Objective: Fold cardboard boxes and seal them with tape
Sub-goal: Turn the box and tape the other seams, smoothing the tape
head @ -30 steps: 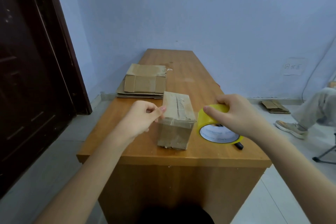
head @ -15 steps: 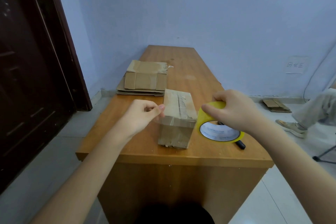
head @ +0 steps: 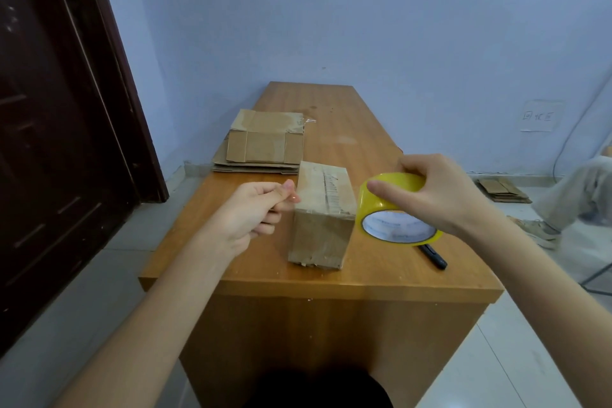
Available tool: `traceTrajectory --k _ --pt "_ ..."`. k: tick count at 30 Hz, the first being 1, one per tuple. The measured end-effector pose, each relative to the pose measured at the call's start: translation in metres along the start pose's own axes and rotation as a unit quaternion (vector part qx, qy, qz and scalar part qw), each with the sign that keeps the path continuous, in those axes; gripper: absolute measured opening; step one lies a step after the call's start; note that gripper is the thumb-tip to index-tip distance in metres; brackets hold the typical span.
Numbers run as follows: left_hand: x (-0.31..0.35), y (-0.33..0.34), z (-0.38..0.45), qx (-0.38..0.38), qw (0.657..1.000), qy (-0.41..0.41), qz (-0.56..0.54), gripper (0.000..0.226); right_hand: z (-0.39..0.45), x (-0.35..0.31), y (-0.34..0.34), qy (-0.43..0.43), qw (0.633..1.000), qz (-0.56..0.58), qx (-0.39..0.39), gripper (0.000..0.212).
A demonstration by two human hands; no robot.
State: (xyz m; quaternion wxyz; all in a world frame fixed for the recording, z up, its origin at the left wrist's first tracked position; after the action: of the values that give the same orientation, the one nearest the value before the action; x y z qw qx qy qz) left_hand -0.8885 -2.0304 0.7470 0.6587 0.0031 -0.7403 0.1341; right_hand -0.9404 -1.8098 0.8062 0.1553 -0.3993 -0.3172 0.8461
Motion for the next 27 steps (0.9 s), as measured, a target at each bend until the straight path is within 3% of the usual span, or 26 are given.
traceTrajectory --k 3,6,8,10,14,17,22,27 --pt "0.000 0.001 0.002 0.009 0.999 0.004 0.031 0.024 -0.008 0.007 -0.002 0.014 0.997 0.079 0.016 0.059" --pt "0.005 0.004 0.002 0.053 0.987 0.051 0.141 0.028 -0.015 0.022 0.003 0.004 0.997 0.036 0.071 0.055" --pt "0.009 0.002 0.001 0.093 0.967 0.081 0.222 0.029 -0.018 0.031 0.009 -0.002 0.993 -0.109 0.040 0.052" --pt "0.012 -0.001 0.000 0.096 0.949 0.088 0.287 0.029 -0.018 0.035 0.008 -0.007 0.985 -0.171 0.018 0.050" --pt "0.008 -0.007 0.006 0.073 0.952 0.059 0.290 0.032 -0.001 0.035 0.014 0.026 0.980 -0.181 -0.080 0.059" --pt "-0.001 -0.008 0.014 0.098 0.953 0.062 0.280 0.035 0.011 0.044 0.029 0.083 0.962 -0.209 -0.155 0.057" --pt "-0.001 -0.013 0.023 0.153 0.933 0.089 0.313 0.042 0.017 0.051 0.041 0.123 0.957 -0.188 -0.186 0.062" --pt "-0.013 -0.016 0.035 0.135 0.929 0.076 0.337 0.043 0.025 0.054 0.047 0.152 0.944 -0.186 -0.225 0.063"
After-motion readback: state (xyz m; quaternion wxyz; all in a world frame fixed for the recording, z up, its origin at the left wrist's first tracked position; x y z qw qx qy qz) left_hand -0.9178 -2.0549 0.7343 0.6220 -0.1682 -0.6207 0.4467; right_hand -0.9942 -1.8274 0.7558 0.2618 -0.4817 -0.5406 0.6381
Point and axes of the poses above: each hand's wrist, its own z-axis towards the middle knuckle, its own y-axis out of the palm, x = y × z, the point moved 4 cm from there along z, towards the middle knuckle, and after that the axes turned 9 degrees about z, right-handed, at the moved point
